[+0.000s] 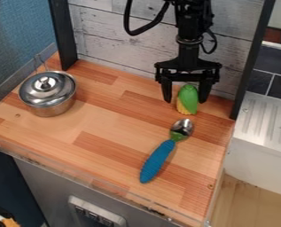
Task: TAKE THE CORN AND PUT IT ABOVE THE SPOON
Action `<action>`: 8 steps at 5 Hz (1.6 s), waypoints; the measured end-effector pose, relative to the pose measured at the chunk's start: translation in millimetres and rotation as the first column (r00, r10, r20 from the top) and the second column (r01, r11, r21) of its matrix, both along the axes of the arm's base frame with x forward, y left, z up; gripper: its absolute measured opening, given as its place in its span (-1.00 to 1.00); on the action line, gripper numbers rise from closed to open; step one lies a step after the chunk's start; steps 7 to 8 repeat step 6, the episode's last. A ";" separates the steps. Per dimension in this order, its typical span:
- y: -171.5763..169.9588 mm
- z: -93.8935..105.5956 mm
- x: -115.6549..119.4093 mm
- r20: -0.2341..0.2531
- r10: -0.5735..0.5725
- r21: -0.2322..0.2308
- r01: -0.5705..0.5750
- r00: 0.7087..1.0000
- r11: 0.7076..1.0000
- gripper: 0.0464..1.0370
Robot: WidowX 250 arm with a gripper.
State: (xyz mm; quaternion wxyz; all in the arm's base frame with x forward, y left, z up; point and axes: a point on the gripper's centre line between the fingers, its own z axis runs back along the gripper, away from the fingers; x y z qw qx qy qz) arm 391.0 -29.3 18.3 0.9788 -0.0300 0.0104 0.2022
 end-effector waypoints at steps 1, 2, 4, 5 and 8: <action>-2.4 0.5 0.2 -0.001 0.016 -0.015 -0.016 1.000 1.000 0.93; -5.2 -1.7 -1.9 -0.003 0.013 -0.033 -0.013 1.000 0.999 0.93; 0.4 63.6 -9.0 0.091 0.020 -0.110 -0.010 0.996 0.994 0.93; 12.5 91.2 -17.9 0.155 0.031 -0.121 -0.012 0.987 0.993 0.93; 14.5 95.4 -17.9 0.168 0.033 -0.122 -0.013 0.985 0.992 0.93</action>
